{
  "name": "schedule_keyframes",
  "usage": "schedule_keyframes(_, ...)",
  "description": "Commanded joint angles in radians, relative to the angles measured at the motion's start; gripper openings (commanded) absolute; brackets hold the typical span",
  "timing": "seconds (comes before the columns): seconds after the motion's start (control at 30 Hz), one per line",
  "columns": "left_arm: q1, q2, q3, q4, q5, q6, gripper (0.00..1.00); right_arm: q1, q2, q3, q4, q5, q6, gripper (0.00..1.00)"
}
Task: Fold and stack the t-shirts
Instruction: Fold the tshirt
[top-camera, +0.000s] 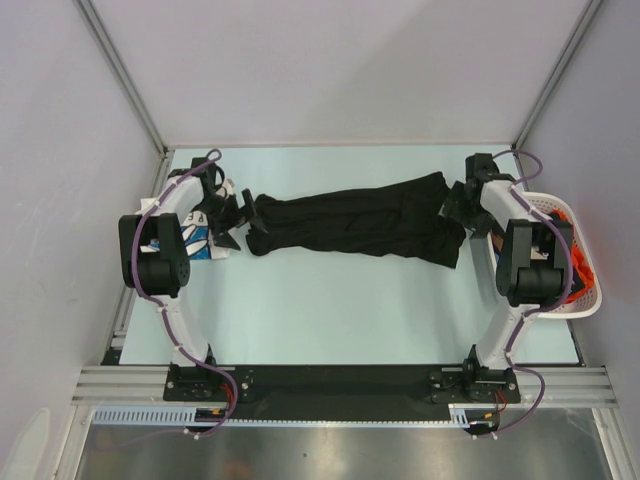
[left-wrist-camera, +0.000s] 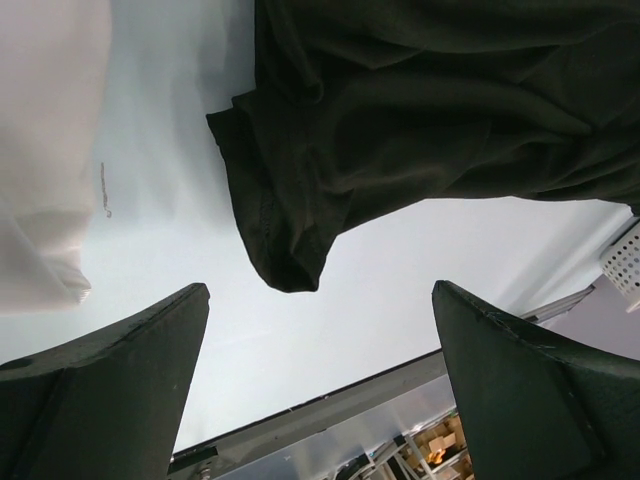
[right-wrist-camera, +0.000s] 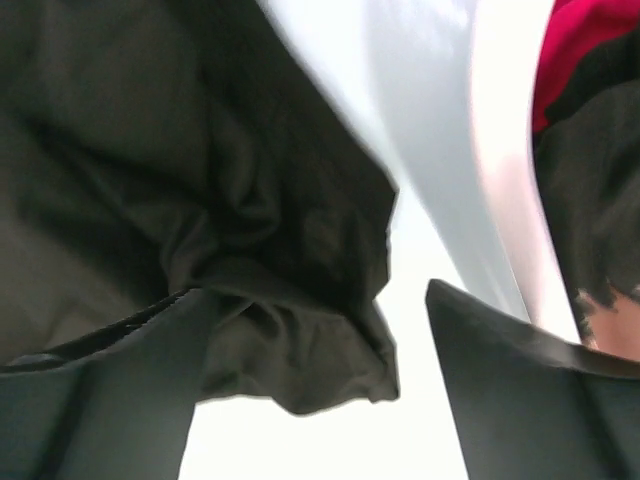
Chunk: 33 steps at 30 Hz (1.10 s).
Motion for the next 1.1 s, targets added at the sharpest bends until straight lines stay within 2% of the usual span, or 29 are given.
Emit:
schedule_keyframes(0.0,-0.004,-0.084,-0.006,-0.006,-0.016,0.02,1.0,-0.016,-0.135,-0.034,-0.034,-0.027,0.02,0.98)
schedule_keyframes(0.17,-0.004,-0.144,-0.065,0.031,-0.057,0.011,1.0,-0.052,-0.268,-0.116,-0.089,-0.121,0.047,0.97)
schedule_keyframes(0.47,-0.005,-0.116,-0.145,0.097,-0.079,-0.008,1.0,-0.052,-0.339,-0.318,-0.091,-0.178,0.066,0.94)
schedule_keyframes(0.77,-0.008,-0.007,-0.036,0.117,-0.055,-0.011,0.91,-0.05,-0.26,-0.374,-0.009,-0.193,0.087,0.89)
schedule_keyframes(0.93,-0.017,0.048,0.003,0.123,-0.042,-0.009,0.94,-0.046,-0.214,-0.364,0.04,-0.182,0.084,0.88)
schedule_keyframes(1.03,-0.017,0.067,0.013,0.131,-0.03,-0.017,0.9,-0.04,-0.183,-0.354,0.051,-0.175,0.081,0.86)
schedule_keyframes(1.07,-0.046,0.073,0.02,0.132,-0.022,-0.017,0.85,-0.036,-0.178,-0.352,0.055,-0.172,0.08,0.82)
